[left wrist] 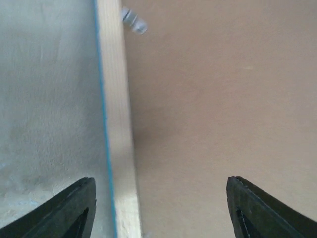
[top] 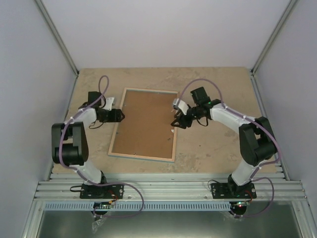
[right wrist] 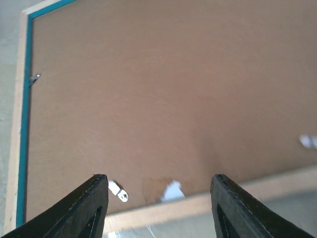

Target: Put the photo into the frame

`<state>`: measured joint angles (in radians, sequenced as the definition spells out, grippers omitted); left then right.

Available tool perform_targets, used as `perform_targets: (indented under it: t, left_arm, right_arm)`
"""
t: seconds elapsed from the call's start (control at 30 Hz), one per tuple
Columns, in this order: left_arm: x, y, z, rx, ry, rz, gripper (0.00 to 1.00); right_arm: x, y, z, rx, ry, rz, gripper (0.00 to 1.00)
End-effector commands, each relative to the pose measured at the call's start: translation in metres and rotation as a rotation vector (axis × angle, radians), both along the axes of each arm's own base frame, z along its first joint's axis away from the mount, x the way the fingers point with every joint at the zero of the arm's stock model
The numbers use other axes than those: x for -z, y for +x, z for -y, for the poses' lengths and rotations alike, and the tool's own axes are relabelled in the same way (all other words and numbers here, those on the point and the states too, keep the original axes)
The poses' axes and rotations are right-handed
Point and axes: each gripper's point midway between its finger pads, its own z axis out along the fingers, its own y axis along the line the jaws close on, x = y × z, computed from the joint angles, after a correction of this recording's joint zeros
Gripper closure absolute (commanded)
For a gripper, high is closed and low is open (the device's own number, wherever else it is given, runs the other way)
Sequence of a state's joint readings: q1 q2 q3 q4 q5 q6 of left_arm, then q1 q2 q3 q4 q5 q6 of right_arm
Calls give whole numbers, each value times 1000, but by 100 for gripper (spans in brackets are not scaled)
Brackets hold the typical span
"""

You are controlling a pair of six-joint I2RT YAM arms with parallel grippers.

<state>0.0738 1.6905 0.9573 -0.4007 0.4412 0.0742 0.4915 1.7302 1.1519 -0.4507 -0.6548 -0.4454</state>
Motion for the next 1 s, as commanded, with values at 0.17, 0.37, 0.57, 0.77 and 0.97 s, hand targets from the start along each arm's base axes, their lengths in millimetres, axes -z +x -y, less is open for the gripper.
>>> perform_targets:
  t: [0.17, 0.37, 0.57, 0.77, 0.97]
  left_arm:
    - [-82, -28, 90, 486, 37, 312, 22]
    - [-66, -55, 164, 792, 51, 372, 42]
    - [-29, -68, 199, 928, 120, 350, 58]
    - [-5, -75, 220, 998, 188, 361, 72]
    - [13, -84, 245, 1076, 230, 360, 81]
  right_arm:
    - [28, 7, 58, 216, 59, -254, 48]
    - [50, 7, 60, 247, 90, -369, 54]
    - [55, 11, 53, 275, 131, -442, 55]
    - [71, 10, 48, 291, 146, -556, 55]
    - [91, 9, 46, 307, 138, -657, 56]
